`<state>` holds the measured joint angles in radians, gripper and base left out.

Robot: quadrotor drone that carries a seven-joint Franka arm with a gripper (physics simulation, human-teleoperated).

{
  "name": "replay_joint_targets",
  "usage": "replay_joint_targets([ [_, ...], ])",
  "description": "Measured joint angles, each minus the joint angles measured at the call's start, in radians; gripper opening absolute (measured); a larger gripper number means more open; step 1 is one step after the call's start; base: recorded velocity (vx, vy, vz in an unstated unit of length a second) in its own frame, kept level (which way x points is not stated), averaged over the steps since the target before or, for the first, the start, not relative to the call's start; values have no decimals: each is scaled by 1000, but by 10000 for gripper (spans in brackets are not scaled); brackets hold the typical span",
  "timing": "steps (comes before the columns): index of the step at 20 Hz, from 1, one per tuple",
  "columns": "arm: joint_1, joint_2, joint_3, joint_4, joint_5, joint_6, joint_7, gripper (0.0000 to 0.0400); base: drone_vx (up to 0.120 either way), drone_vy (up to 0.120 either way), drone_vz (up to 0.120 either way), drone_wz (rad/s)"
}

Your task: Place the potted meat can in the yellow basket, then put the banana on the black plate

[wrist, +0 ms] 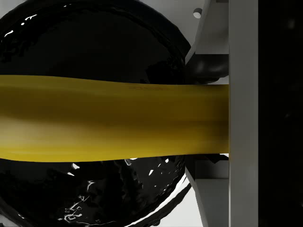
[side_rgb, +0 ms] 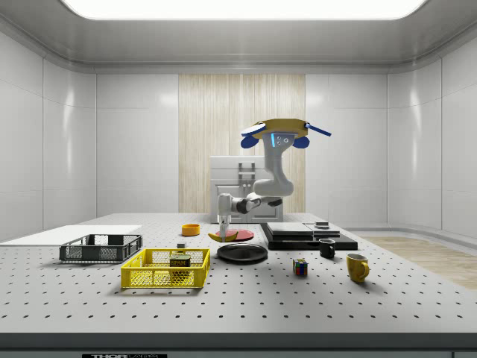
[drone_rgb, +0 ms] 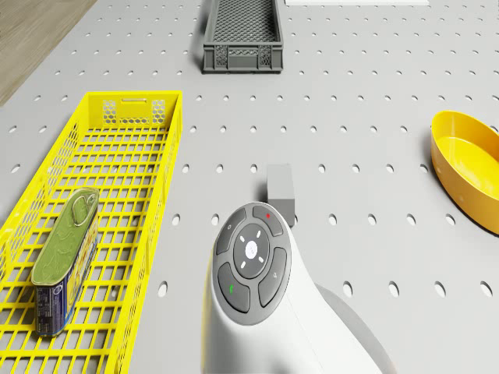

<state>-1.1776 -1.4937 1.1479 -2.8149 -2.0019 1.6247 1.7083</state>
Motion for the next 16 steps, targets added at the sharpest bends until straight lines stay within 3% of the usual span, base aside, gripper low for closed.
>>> replay_joint_targets([
  [10, -1, -1, 0, 0, 1, 1, 1, 200, -120, 0, 0, 0],
  [16, -11, -2, -42, 18, -39, 22, 0, 200, -7, 0, 0, 0],
])
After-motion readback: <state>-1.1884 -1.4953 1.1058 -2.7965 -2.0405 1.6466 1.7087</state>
